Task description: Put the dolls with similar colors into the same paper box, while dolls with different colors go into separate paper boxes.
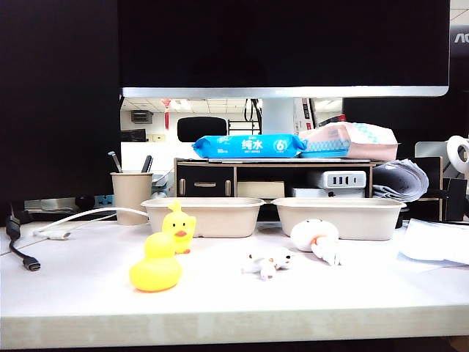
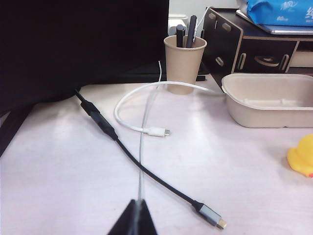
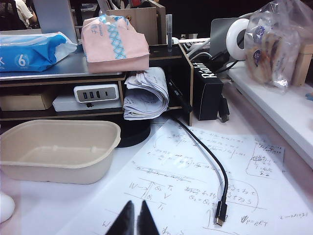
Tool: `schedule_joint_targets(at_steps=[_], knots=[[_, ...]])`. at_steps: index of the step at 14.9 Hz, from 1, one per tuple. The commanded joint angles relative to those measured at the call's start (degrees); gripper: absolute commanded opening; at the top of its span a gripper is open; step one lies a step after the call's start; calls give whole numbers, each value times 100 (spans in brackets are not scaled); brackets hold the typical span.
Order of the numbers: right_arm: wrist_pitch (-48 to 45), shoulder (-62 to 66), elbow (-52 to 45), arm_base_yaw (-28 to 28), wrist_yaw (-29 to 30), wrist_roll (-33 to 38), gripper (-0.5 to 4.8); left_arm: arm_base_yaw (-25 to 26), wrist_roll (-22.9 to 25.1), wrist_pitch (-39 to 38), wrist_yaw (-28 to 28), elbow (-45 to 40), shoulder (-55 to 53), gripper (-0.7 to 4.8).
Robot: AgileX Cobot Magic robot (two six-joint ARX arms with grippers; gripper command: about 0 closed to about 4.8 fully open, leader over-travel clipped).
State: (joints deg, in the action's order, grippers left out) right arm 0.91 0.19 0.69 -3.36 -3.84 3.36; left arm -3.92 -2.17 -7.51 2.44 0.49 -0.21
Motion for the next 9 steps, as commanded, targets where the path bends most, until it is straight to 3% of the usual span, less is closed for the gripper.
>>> schedule_joint_targets(at_steps=[1, 4, 6, 7, 9], knots=[[-118, -2, -20, -2, -7, -20, 24, 17, 20, 66, 22, 4, 0, -5], [-111, -2, -20, -2, -4, -17, 24, -61, 20, 66, 20, 4, 0, -5], [44, -2, -20, -2, 39, 162, 24, -1073, 20, 66, 20, 2, 0, -5], [42, -2, -20, -7, 267, 929, 27, -1834, 20, 68, 26, 2, -26, -5], [-323, -2, -15, -7, 1574, 2553, 27, -2057, 20, 74, 20, 2, -605, -5]])
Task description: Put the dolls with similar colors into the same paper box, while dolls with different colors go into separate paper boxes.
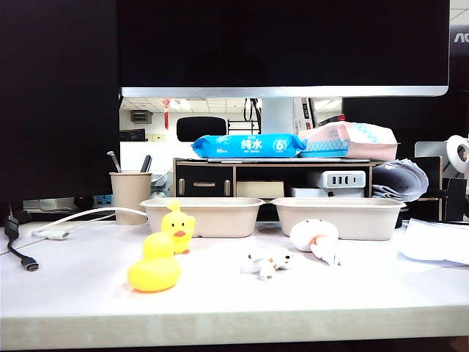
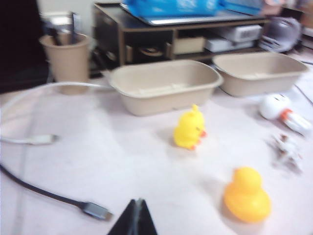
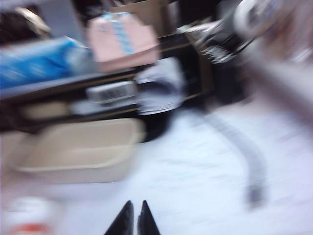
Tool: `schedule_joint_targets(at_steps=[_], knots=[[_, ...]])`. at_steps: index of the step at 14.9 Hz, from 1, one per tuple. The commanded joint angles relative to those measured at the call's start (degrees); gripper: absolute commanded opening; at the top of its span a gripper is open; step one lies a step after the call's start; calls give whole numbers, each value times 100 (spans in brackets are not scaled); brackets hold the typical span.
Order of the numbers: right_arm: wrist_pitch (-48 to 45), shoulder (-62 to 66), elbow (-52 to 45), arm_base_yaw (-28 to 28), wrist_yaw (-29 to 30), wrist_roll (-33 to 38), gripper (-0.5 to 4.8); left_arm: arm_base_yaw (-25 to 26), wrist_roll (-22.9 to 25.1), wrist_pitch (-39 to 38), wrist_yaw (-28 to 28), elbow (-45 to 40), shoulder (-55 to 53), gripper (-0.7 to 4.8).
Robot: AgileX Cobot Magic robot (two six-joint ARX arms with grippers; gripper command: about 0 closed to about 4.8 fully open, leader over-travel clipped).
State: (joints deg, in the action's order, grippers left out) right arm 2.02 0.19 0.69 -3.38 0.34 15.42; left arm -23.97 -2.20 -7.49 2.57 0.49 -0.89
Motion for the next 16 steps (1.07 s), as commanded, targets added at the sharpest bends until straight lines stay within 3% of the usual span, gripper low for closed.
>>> schedule_joint_targets(at_steps=[1, 2, 3, 7, 8, 9, 10, 12, 14, 16], knots=[[-656, -2, -4, -4, 1574, 1550, 27, -57, 22, 70, 9, 2, -728, -5], [-1093, -2, 170, -9, 2103, 2240, 27, -61, 22, 44, 9, 2, -1045, -5], [-1185, -2, 391, -9, 2166, 2413, 27, -61, 22, 33, 9, 4, -1045, -5], [-1316, 494, 1591, -13, 1738, 2371, 26, -61, 22, 31, 11, 4, -1040, -5], [-1473, 988, 2013, -22, 1878, 2356, 27, -61, 22, 31, 9, 4, -1040, -5], [-1987, 2225, 2778, -219, 2496, 2358, 27, -61, 22, 31, 9, 4, -1043, -5], [-1987, 2778, 3104, -400, 2704, 2319, 27, -61, 22, 31, 9, 4, -1043, -5], [-1891, 4441, 3882, -1305, 3250, 2011, 27, -61, 22, 28, 9, 4, -1049, -5], [-1666, 6345, 4634, -2647, 3272, 1342, 26, -61, 22, 31, 9, 4, -1047, -5], [-1624, 7510, 5086, -3200, 3060, 1014, 17, -61, 22, 26, 13, 4, -1047, -5]])
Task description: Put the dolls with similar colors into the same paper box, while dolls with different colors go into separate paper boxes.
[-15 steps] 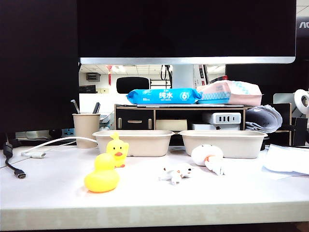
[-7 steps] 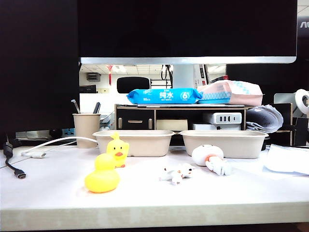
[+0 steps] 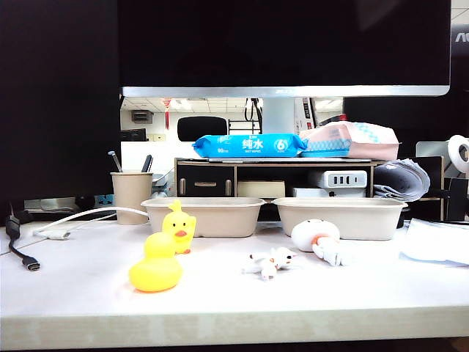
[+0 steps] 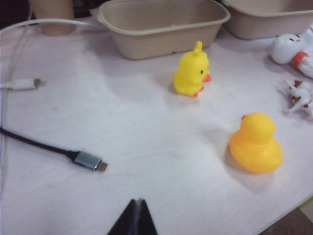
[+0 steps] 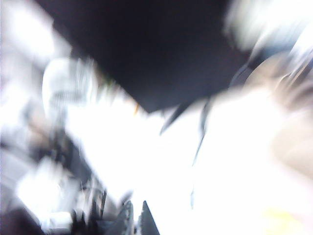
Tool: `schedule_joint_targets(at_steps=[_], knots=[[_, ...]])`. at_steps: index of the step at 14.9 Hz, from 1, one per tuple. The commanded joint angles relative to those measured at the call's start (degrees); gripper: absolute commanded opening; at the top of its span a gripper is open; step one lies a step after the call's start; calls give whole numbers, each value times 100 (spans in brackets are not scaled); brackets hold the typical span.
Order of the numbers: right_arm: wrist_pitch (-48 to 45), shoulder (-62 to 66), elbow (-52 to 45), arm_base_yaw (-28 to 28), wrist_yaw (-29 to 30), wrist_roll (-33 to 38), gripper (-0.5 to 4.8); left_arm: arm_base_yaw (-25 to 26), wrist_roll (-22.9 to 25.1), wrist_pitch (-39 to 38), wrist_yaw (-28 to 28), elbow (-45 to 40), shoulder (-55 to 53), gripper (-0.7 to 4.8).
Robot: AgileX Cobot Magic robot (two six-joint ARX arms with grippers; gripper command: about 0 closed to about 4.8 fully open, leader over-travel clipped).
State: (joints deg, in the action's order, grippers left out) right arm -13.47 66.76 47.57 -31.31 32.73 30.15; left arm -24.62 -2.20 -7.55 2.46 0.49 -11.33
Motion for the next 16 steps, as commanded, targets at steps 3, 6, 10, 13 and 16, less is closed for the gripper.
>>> schedule_joint_targets(at_steps=[3, 6, 10, 13, 16], knots=[[448, 2649, 1137, -885, -1397, -643, 20, 4, 22, 35, 31, 4, -2, -5], [610, 3187, 1215, -1150, -2074, -667, 479, 4, 22, 35, 15, 4, -2, -5], [739, 3270, 1213, -1362, -2942, -1419, 479, 4, 22, 33, 17, 4, -2, -5], [699, 3521, 1215, -1512, -3289, -1716, 479, 4, 22, 35, 20, 4, -2, -5], [323, 3864, 1215, -1554, -3414, -1711, 479, 4, 22, 33, 17, 4, -2, -5]])
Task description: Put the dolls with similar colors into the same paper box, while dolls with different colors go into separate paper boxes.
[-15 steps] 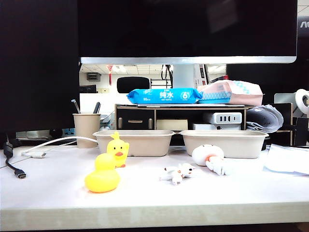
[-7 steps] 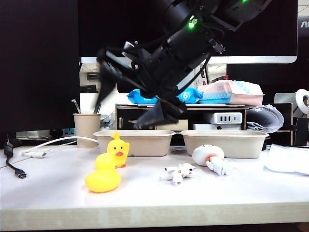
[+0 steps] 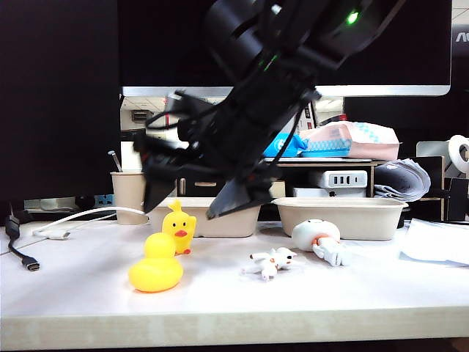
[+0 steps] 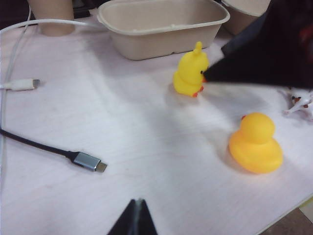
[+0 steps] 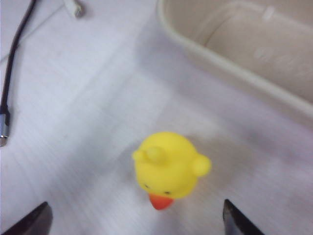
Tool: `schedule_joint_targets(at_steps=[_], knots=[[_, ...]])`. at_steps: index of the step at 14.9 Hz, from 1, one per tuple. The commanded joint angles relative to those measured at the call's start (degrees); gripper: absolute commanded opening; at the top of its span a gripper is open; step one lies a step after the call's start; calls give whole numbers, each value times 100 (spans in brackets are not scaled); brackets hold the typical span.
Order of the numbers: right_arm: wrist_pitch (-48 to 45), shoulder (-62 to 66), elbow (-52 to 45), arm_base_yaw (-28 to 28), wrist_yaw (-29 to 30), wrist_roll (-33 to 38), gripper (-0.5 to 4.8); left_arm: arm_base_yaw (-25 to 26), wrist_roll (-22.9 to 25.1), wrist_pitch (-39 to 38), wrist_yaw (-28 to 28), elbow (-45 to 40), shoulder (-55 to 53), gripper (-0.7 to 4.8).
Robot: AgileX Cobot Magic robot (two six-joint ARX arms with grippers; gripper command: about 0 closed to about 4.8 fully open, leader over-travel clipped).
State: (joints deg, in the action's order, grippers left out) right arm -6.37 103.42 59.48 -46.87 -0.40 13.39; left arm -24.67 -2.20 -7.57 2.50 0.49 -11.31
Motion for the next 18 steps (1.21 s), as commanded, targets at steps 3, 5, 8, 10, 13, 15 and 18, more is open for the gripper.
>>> schedule_joint_targets(at_steps=[3, 5, 8, 10, 13, 15, 18], knots=[[-719, 494, 24, 15, -118, -35, 479, 9, 22, 37, 15, 4, -4, -5], [-992, 691, 24, 15, -109, -33, 479, 9, 22, 37, 13, 4, -4, -5], [-1346, 957, 24, 15, -114, -28, 479, 9, 24, 35, 15, 4, -4, -5], [-1478, 1088, 24, 15, -116, -9, 479, 9, 22, 37, 13, 4, -4, -5], [-1576, 1222, 22, 15, -120, 35, 479, 9, 22, 37, 15, 4, -4, -5], [-1576, 1228, 24, 15, -118, 35, 479, 9, 24, 37, 13, 4, -4, -5], [-1578, 1228, 24, 20, -118, 33, 422, 9, 22, 37, 15, 4, -4, -5]])
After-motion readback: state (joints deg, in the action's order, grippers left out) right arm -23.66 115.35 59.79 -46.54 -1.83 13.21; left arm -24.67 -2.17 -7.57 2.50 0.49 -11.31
